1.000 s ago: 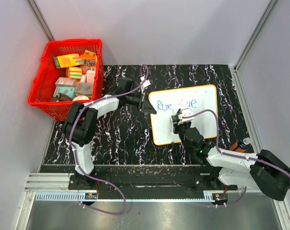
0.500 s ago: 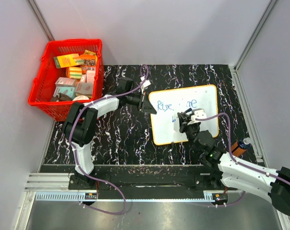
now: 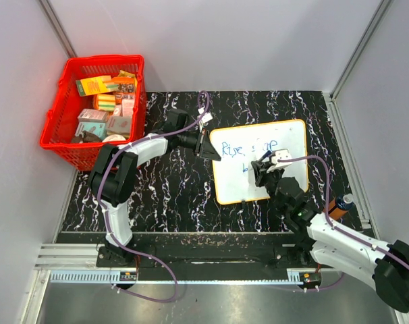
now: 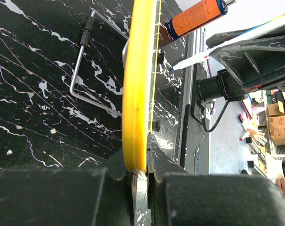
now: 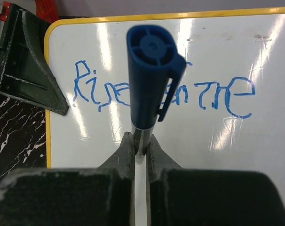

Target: Write a sentence on the whiteboard

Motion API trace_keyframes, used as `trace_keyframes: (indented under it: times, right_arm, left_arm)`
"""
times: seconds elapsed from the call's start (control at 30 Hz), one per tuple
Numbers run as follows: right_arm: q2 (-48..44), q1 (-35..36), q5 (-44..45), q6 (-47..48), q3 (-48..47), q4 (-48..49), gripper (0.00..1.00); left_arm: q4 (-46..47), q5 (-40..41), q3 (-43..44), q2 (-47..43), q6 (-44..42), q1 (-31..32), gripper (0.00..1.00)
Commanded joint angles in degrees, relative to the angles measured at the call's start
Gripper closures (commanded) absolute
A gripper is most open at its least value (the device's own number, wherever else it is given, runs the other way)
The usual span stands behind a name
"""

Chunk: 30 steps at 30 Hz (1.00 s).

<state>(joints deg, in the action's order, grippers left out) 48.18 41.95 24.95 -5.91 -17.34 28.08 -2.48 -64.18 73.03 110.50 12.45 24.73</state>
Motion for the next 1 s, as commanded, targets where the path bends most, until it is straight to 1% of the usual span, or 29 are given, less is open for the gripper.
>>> trace_keyframes:
  times: [0.0,0.33,0.47,0.7,0.97]
  right_arm:
    - [1.0,-0.2,-3.0,-0.9,0.6,7.2,1.0]
    - [8.1,-0.3,2.4,2.7,-1.3,12.2,1.0]
    - [8.6,-0.2,4.1,2.7,-0.2,14.8,1.0]
    - [6.3,-0.2,3.2,3.6,-0.1,15.0,1.0]
    - [9.3,-0.2,2.1,2.6,-0.8,14.7,1.0]
  left_arm:
    - [-3.5,7.9,-2.3,2.4,-12.1,2.7,1.0]
    - [-3.5,7.9,-2.2,2.4,-12.1,2.7,1.0]
    - [-3.5,7.8,-2.1,2.5,-12.1,2.7,1.0]
    - [-3.5,7.9,-1.9,2.6,-12.1,2.7,1.0]
    - [-3.5,7.8,-2.0,2.5,-12.1,2.8,1.0]
